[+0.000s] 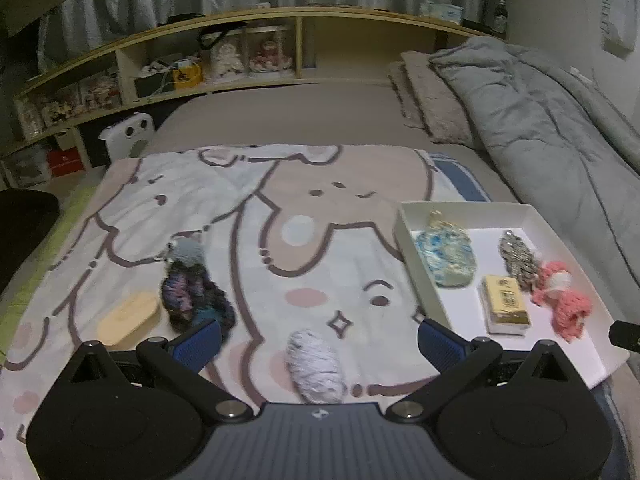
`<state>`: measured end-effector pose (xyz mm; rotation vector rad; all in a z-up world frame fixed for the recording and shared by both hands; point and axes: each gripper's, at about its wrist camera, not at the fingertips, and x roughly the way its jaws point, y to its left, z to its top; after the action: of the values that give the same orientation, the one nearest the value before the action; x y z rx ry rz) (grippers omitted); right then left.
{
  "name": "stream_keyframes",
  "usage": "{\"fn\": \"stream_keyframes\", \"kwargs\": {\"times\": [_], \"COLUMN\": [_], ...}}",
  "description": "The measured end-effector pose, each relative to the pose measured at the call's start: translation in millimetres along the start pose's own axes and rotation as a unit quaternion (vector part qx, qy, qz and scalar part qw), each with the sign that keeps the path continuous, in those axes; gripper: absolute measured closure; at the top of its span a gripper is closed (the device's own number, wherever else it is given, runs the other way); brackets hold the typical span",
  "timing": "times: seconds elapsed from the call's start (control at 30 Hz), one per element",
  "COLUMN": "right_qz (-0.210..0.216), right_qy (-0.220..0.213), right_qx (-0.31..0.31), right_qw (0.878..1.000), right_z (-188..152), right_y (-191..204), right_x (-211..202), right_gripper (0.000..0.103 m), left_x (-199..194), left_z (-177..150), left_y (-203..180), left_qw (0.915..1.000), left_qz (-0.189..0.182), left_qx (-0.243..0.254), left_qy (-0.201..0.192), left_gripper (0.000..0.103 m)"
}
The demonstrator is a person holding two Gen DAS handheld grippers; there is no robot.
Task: Organize objects
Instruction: 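Withdraw both tools from the white box toward the remaining items, then grasp the dark crocheted pouch with the left tool while the right grasps the white lace bundle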
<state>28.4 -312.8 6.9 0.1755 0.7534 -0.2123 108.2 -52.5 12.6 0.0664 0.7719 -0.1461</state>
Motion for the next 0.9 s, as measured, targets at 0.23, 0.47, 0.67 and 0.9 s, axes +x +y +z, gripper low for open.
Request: {"fn": "stream_keyframes", "kwargs": {"times": [0.23, 0.47, 0.67, 0.9], "right_qz": [0.026, 0.044, 0.076, 0.105], "right_qy": [-0.006, -0.011, -0.003, 0.004], "right_qx": [-0.007, -0.039, -0.062, -0.073], "right_qw": [1.0, 0.998, 0.995, 0.992], "right_z": [9, 11, 13, 8], "right_y": [29, 68, 107, 146], "right_x": [10, 21, 33, 53], "right_gripper": [0.0, 0.0, 0.0, 0.0], "left_x": [4, 10, 18, 32], "left_z": [4, 8, 13, 16], "left_y": [30, 60, 82, 103], "left_qw": [0.9997, 0.9988, 0.9973, 0.9949], "left_qz": [0.02, 0.031, 0.059, 0.084], "left_qx": [-0.006, -0.033, -0.039, -0.054], "left_qy": [-0.01, -0.016, -0.016, -0.01], "left_gripper": [0.0, 0.0, 0.0, 0.0]}}
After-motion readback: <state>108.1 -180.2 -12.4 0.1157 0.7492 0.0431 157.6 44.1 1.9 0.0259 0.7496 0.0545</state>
